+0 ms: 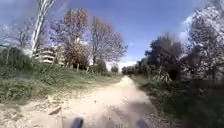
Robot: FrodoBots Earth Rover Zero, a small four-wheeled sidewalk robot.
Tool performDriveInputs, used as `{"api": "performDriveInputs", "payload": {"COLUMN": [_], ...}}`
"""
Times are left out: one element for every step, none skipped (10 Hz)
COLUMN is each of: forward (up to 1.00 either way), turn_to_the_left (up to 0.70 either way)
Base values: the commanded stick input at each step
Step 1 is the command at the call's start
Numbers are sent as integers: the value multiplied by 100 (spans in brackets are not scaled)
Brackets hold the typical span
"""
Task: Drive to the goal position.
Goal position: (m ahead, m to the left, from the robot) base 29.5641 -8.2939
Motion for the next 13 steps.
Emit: {"api": "performDriveInputs", "payload": {"forward": [65, 65, 65, 65, 65, 65, 65, 65, 65, 65, 65, 65, 65], "turn_to_the_left": [-12, -24, -12, 0, 0, 0, 0, 0, 0, 0, 0, 0, 0]}}
